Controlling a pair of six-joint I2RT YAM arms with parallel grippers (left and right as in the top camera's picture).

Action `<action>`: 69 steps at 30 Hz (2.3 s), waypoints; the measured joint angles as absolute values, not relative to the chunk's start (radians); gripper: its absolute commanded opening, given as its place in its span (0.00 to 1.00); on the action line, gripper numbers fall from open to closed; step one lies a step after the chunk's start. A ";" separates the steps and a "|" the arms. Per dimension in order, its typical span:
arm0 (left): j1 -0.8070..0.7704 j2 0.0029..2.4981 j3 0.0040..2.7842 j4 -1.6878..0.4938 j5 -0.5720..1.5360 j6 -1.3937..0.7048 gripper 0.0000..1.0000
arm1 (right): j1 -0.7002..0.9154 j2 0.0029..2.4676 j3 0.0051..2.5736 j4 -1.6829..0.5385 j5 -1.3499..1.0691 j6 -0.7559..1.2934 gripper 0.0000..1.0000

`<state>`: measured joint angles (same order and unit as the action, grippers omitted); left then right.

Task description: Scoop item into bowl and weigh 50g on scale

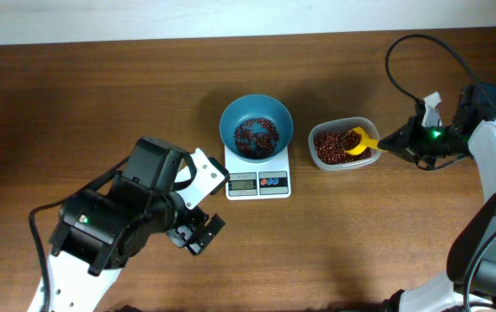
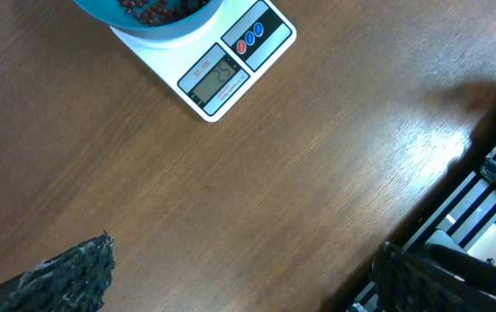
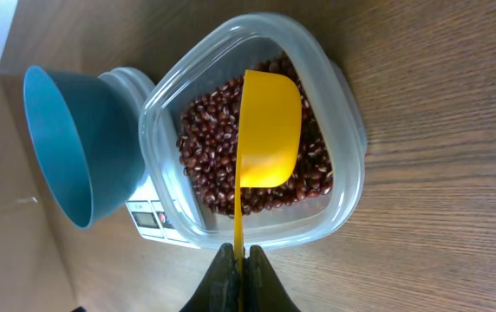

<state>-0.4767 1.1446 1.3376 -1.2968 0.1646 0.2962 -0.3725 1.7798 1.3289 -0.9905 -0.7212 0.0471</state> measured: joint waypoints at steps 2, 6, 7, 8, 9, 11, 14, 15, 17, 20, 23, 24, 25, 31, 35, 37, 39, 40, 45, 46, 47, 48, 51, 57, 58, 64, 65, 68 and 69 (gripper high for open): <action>-0.477 1.145 1.338 -1.297 0.165 0.296 0.99 | -0.373 1.780 1.329 -0.995 -0.727 0.042 0.04; -0.477 1.145 1.338 -1.297 0.165 0.296 0.99 | -0.373 1.780 1.329 -0.996 -0.754 0.031 0.04; -0.477 1.145 1.338 -1.297 0.165 0.296 0.99 | -0.373 1.780 1.329 -0.998 -0.757 0.028 0.04; -0.477 1.145 1.338 -1.297 0.165 0.296 0.99 | -0.373 1.780 1.329 -1.002 -0.762 0.023 0.04; -0.477 1.145 1.338 -1.297 0.165 0.296 0.99 | -0.373 1.780 1.329 -1.006 -0.764 0.019 0.04; -0.477 1.145 1.338 -1.297 0.165 0.296 0.99 | -0.376 1.780 1.329 -1.024 -0.770 0.006 0.04; -0.477 1.145 1.338 -1.297 0.165 0.296 0.99 | -0.388 1.780 1.328 -1.049 -0.781 -0.014 0.04; -0.477 1.145 1.338 -1.297 0.165 0.296 0.99 | -0.400 1.780 1.328 -1.054 -0.789 -0.025 0.04; -0.477 1.145 1.338 -1.297 0.165 0.296 0.99 | -0.423 1.780 1.328 -1.056 -0.813 -0.042 0.04; -0.477 1.145 1.338 -1.297 0.165 0.296 0.99 | -0.447 1.780 1.328 -1.062 -0.852 -0.065 0.04; -0.477 1.145 1.338 -1.297 0.165 0.296 0.99 | -0.450 1.780 1.328 -1.068 -0.868 -0.077 0.04; -0.477 1.145 1.338 -1.297 0.165 0.296 0.99 | -0.450 1.780 1.328 -1.070 -0.875 -0.084 0.04; -0.477 1.145 1.338 -1.297 0.165 0.296 0.99 | -0.450 1.780 1.328 -1.073 -0.883 -0.092 0.04; -0.477 1.145 1.338 -1.296 0.165 0.296 0.99 | -0.450 1.780 1.328 -1.110 -0.912 -0.131 0.04; -0.477 1.145 1.338 -1.297 0.165 0.296 0.99 | -0.450 1.780 1.328 -1.156 -0.920 -0.167 0.04; -0.477 1.145 1.338 -1.297 0.165 0.296 0.99 | -0.450 1.780 1.327 -1.161 -0.926 -0.180 0.04; -0.477 1.145 1.338 -1.297 0.165 0.296 0.99 | -0.450 1.780 1.327 -1.163 -0.929 -0.187 0.04; -0.477 1.145 1.338 -1.297 0.165 0.296 0.99 | -0.450 1.780 1.327 -1.163 -0.931 -0.188 0.04; -0.477 1.145 1.338 -1.297 0.165 0.296 0.99 | -0.450 1.780 1.327 -1.163 -0.941 -0.208 0.04; -0.477 1.145 1.338 -1.297 0.165 0.296 0.99 | -0.450 1.780 1.327 -1.164 -0.943 -0.211 0.04; -0.477 1.145 1.338 -1.297 0.165 0.296 0.99 | -0.450 1.780 1.327 -1.164 -0.945 -0.213 0.04; -0.477 1.145 1.338 -1.297 0.165 0.296 0.99 | -0.450 1.780 1.327 -1.164 -0.949 -0.214 0.04; -0.477 1.145 1.338 -1.297 0.165 0.296 0.99 | -0.450 1.780 1.327 -1.167 -0.976 -0.221 0.04; -0.477 1.145 1.338 -1.297 0.165 0.296 0.99 | -0.450 1.780 1.327 -1.169 -1.031 -0.239 0.04; -0.477 1.145 1.338 -1.297 0.165 0.296 0.99 | -0.450 1.780 1.327 -1.170 -1.038 -0.239 0.04; -0.477 1.145 1.338 -1.297 0.165 0.296 0.99 | -0.450 1.780 1.327 -1.171 -1.089 -0.240 0.04; -0.477 1.145 1.338 -1.297 0.165 0.296 0.99 | -0.450 1.780 1.327 -1.171 -1.092 -0.240 0.04; -0.477 1.145 1.338 -1.297 0.165 0.296 0.99 | -0.448 1.780 1.327 -1.171 -1.112 -0.240 0.04; -0.477 1.145 1.338 -1.297 0.165 0.296 0.99 | -0.444 1.780 1.327 -1.171 -1.124 -0.240 0.04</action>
